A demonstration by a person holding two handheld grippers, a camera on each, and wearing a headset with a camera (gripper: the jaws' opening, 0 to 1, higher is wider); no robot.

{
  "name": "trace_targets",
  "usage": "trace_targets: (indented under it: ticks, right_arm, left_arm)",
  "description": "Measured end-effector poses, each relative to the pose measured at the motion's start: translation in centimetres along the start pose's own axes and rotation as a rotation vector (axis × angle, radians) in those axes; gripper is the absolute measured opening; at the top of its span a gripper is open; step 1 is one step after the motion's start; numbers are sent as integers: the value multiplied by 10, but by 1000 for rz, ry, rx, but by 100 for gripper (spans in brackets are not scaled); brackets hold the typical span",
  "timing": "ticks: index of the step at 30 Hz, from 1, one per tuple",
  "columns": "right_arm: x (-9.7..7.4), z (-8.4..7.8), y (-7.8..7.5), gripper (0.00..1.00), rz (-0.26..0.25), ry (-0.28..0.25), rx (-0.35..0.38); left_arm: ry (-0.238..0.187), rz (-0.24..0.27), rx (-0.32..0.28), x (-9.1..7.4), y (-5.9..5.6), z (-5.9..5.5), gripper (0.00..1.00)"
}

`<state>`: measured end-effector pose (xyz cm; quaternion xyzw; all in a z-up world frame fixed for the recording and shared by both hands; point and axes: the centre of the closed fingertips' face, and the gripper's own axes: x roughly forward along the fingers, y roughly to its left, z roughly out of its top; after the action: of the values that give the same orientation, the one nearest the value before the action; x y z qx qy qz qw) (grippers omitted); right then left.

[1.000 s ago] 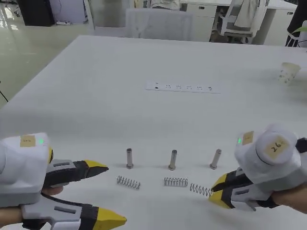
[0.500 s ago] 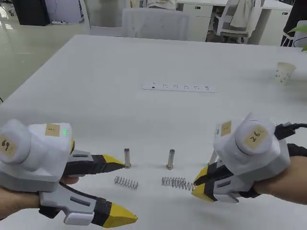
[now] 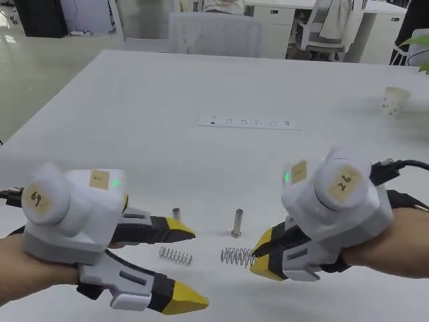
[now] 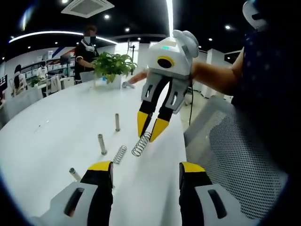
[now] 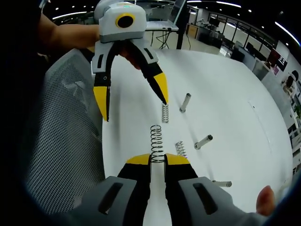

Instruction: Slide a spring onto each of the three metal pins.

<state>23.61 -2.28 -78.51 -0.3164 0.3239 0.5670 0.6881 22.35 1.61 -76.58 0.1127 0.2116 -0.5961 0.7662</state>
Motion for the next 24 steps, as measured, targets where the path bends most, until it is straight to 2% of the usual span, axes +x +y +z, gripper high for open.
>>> trace_targets:
  ticks: [6,12,24]
  right_arm:
    - [2,9,3,8,12,-3,-33]
    - [2,12,6,8,24,-5,-52]
    - [0,10,10,8,44,11,-76]
  left_arm:
    - [-7,-6,25,4,0,6,46]
    - [-3,-14,41,10,-1,7,41]
    - [-8,-32,66,17,-1,8,25]
